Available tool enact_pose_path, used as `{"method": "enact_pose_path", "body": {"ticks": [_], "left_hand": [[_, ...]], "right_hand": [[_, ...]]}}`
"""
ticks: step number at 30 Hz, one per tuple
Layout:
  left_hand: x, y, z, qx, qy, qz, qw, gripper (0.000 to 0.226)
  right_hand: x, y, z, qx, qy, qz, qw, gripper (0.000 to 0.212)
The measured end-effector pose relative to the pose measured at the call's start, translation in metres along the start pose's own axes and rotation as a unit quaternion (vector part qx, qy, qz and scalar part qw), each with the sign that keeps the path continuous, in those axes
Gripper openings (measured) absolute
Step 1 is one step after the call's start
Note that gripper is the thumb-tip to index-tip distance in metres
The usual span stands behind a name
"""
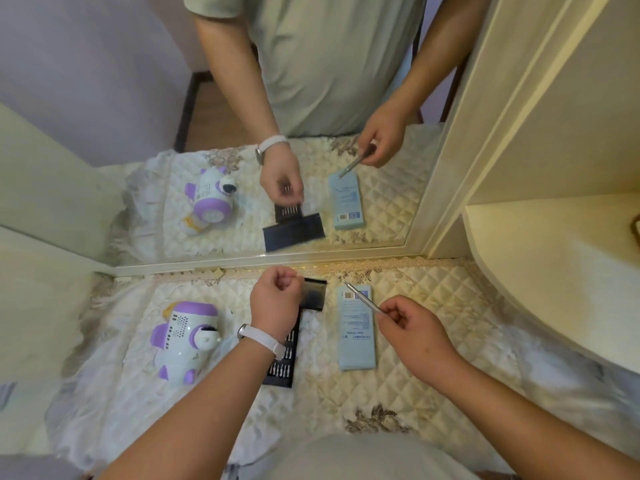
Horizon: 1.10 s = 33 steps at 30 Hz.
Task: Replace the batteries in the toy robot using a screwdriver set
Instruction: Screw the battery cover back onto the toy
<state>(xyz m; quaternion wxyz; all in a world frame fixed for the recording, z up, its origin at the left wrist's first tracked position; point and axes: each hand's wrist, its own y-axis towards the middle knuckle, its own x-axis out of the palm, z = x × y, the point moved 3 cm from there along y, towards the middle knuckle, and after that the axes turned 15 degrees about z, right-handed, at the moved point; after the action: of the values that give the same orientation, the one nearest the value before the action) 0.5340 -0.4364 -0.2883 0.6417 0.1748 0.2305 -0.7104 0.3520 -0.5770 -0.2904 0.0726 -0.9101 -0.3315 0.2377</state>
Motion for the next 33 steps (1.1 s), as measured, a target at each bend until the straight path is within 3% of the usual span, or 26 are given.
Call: {"method": "enact_pose_path", "body": {"ticks": [5,13,25,33], "left_hand": [[-0.035,-0.028,0.028,-0.087,-0.218,-0.012,0.972,0.023],[-0.095,-0.065,0.076,-0.203,-0.442,-0.043,0.873,0.017],[-0.162,-0.071,0.077,-0.242,-0.516,-0.104,0.815,0.015],[-0.192,-0.058,0.058,-0.235,-0.505,-0.119,0.822,0.015]], "right_hand": [[0.0,-0.026,-0.04,-0.056,0.02,0.0,0.998,0.011],[0.011,-0.085,-0.097,-0.136,0.069,-0.016,0.988,0.02],[0.049,-0.145,-0.138,-0.162,0.045,0.045,0.985,0.015],[0.079,-0.17,-0.15,-0.151,0.029,0.075,0.985,0.016]]}}
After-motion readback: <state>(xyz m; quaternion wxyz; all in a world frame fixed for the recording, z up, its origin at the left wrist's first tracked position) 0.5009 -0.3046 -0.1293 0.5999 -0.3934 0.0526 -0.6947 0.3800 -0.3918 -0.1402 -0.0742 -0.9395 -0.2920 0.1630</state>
